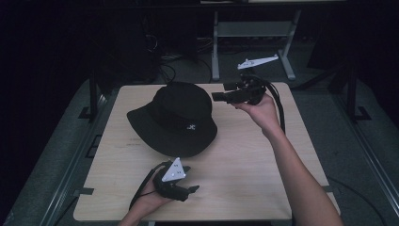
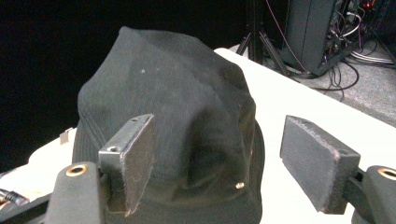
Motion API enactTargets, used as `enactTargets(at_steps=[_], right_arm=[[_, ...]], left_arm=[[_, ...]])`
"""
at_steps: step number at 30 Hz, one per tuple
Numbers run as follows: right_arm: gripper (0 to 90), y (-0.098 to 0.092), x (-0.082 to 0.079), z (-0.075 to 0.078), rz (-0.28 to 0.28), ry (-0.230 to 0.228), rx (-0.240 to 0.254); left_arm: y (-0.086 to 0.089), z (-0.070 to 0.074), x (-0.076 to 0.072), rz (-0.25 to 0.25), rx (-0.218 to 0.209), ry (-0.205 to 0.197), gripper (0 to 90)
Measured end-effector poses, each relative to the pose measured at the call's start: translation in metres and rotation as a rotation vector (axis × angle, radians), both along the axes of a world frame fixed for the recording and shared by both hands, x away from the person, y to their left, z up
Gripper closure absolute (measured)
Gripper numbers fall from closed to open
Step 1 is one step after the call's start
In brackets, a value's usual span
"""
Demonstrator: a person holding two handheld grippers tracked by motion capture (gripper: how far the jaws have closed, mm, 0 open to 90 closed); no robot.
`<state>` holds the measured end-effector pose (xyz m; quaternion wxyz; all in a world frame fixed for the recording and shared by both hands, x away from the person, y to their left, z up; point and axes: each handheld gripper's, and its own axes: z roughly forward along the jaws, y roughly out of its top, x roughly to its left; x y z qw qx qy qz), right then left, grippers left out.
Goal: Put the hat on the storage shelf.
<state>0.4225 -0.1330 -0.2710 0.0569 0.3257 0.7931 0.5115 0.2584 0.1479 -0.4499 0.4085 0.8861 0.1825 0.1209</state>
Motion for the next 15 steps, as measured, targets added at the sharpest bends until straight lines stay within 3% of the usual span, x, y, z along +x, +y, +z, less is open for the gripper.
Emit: enactTargets(at_steps=[15], right_arm=[[24.3, -0.023, -0.007, -0.016, -0.021, 0.013, -0.018]], left_arm=[[0.002, -0.001, 0.002, 0.003, 0.007, 0.006, 28.4]])
